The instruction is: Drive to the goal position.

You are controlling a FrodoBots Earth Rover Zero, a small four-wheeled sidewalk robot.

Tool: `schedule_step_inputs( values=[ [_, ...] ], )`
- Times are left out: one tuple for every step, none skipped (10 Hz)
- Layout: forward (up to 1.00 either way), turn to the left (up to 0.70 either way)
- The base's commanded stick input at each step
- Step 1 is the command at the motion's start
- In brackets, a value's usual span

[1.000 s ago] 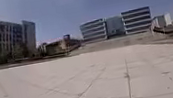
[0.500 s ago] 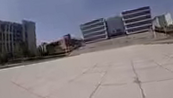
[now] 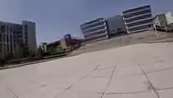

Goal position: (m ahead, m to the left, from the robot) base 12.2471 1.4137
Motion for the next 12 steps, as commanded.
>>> schedule_step_inputs(
  values=[
    [0.70, 0.00],
    [0.70, 0.00],
    [0.70, 0.00],
    [0.70, 0.00],
    [0.70, 0.00],
    [0.70, 0.00],
    [0.70, 0.00],
    [0.70, 0.00],
    [0.70, 0.00],
    [0.70, 0.00],
    [0.70, 0.00],
    [0.70, 0.00]
  ],
)
